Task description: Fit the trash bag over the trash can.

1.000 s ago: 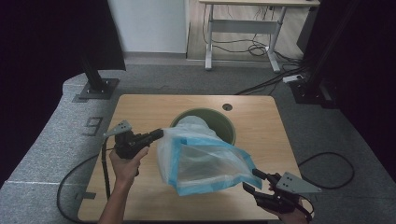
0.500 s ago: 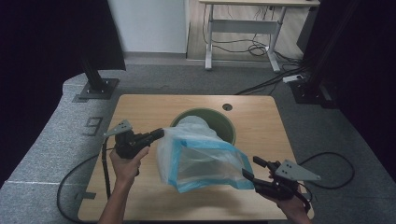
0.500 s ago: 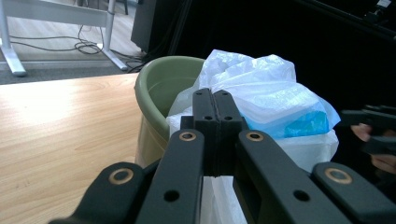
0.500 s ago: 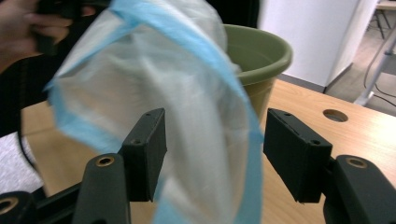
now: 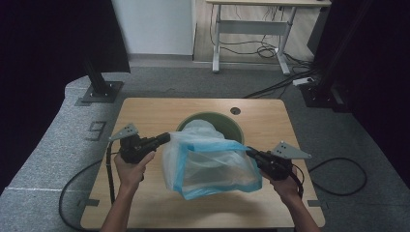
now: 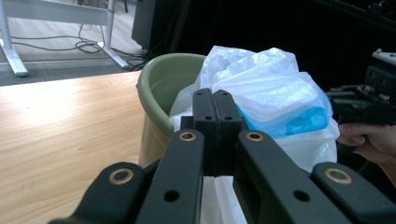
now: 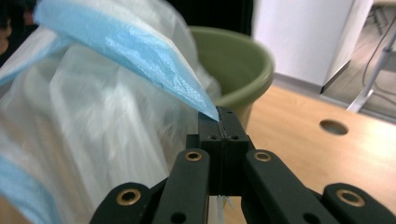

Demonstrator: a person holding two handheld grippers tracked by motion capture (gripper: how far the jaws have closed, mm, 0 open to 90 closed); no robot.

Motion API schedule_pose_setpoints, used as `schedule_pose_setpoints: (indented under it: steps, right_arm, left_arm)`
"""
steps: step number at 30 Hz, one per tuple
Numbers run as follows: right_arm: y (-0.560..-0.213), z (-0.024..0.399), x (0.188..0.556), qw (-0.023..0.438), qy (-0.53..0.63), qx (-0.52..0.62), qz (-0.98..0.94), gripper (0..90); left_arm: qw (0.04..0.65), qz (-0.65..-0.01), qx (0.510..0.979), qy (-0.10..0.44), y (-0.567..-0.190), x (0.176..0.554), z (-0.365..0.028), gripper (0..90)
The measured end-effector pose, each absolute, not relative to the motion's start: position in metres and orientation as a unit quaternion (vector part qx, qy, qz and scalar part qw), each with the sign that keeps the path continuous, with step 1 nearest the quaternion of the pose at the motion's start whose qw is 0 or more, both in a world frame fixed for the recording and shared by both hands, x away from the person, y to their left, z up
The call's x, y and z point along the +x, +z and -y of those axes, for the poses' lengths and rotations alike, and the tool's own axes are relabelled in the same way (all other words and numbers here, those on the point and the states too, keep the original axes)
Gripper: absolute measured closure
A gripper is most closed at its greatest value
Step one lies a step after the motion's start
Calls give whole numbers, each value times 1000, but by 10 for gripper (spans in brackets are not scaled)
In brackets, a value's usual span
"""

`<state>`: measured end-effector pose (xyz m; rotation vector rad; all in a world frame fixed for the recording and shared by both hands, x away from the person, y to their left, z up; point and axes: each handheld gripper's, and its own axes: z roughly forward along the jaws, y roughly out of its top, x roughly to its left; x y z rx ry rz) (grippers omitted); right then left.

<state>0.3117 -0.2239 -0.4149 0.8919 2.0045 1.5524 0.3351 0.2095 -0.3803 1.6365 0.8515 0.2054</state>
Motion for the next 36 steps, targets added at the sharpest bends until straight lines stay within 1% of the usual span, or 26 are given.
schedule_pose_setpoints:
  steps: [4, 8, 12, 15, 21, 26, 36]
  right_arm:
    - [-406, 224, 317, 247, 561, 321, -722, 887]
    - [-390, 227, 328, 271, 562, 322, -712, 887]
    - [-373, 227, 348, 291, 555, 328, -707, 887]
    - [-370, 224, 368, 298, 540, 343, -709, 887]
    - [-381, 214, 405, 297, 523, 368, -709, 887]
    - [-394, 209, 429, 286, 527, 384, -702, 886]
    - [-417, 201, 446, 272, 511, 403, -709, 886]
  left_arm:
    - [595, -366, 709, 94, -377, 338, -207, 898]
    - [593, -366, 711, 99, -371, 345, -206, 898]
    - [581, -367, 718, 106, -366, 355, -203, 898]
    - [570, -374, 723, 110, -366, 365, -202, 898]
    - [551, -394, 727, 116, -373, 385, -201, 898]
    - [539, -410, 727, 110, -383, 402, -201, 898]
    - [510, -426, 736, 126, -400, 415, -199, 898]
